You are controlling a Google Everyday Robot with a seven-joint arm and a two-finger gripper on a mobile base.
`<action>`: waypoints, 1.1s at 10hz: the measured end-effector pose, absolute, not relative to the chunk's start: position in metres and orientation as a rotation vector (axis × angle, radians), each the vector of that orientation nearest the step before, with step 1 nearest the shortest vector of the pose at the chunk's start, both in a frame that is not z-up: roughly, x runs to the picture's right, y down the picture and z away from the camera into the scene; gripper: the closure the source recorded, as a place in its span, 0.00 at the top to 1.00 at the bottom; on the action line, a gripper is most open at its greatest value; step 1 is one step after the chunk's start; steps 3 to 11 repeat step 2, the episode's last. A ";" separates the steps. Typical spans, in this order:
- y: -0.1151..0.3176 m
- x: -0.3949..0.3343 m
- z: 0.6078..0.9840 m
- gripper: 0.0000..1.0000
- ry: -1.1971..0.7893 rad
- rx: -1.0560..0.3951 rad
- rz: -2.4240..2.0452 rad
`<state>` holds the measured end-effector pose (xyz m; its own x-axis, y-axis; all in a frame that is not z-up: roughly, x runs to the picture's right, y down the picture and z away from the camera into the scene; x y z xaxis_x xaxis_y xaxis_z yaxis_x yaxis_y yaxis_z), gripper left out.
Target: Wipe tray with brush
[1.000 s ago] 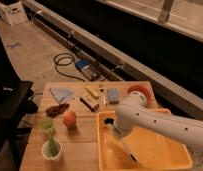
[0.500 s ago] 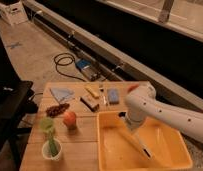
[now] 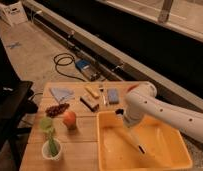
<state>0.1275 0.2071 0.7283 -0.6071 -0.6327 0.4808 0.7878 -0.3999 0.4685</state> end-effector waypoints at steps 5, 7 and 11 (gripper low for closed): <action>0.220 0.102 0.717 0.00 -0.883 -0.224 -2.109; 0.220 0.102 0.717 0.00 -0.883 -0.224 -2.109; 0.220 0.102 0.717 0.00 -0.883 -0.224 -2.109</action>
